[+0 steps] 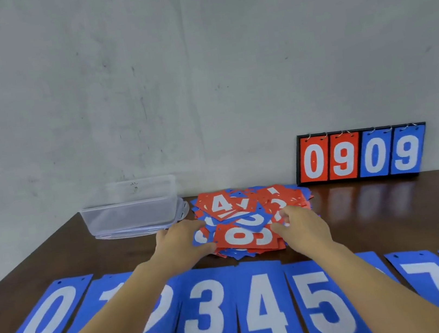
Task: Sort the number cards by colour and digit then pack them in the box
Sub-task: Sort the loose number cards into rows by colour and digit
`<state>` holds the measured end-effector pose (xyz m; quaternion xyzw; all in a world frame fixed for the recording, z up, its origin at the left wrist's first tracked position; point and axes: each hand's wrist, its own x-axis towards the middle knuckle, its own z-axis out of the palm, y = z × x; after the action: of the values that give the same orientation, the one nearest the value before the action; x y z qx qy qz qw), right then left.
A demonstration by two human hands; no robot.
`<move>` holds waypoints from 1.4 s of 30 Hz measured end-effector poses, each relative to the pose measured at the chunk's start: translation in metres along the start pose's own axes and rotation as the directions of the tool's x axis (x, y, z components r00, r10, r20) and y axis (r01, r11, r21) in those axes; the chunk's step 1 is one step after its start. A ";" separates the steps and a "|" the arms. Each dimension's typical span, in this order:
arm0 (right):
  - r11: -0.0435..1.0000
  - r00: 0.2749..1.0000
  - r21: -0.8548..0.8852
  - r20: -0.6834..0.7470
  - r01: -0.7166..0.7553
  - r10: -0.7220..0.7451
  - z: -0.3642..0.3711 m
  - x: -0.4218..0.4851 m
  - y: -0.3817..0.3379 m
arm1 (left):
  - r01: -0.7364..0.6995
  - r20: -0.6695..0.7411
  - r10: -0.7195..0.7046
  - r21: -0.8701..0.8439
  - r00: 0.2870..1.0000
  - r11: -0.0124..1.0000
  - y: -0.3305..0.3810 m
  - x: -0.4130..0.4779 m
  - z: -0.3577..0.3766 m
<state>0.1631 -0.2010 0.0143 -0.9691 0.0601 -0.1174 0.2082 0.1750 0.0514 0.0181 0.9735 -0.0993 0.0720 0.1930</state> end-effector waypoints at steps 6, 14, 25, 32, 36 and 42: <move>0.995 1.000 0.094 -0.003 0.030 -0.029 0.041 0.061 -0.047 | 0.041 0.003 -0.041 0.023 0.999 0.999 -0.036 0.025 0.002; 0.997 0.996 0.040 0.055 -0.072 0.070 0.094 0.119 -0.088 | 0.082 0.043 -0.083 0.032 0.996 0.996 -0.063 0.044 0.018; 0.973 0.964 0.075 0.172 -0.218 0.203 0.102 0.144 -0.094 | 0.086 0.057 -0.087 0.020 0.995 0.996 -0.059 0.046 0.020; 0.774 0.972 0.590 0.176 -0.229 0.153 0.072 0.124 -0.072 | 0.111 0.032 -0.110 -0.035 0.993 0.993 -0.047 0.038 0.002; 0.519 0.939 0.788 0.326 -0.333 0.107 0.044 0.102 -0.062 | 0.083 0.014 -0.082 -0.152 0.997 0.985 -0.028 0.030 -0.007; 0.420 0.930 0.840 0.365 -0.343 0.030 0.003 0.069 -0.047 | 0.053 0.012 -0.051 -0.211 0.999 0.976 -0.003 0.021 -0.017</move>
<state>0.2337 -0.1683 0.0456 -0.7050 0.0662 0.0385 0.7051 0.1938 0.0573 0.0365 0.9501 -0.0815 0.0528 0.2966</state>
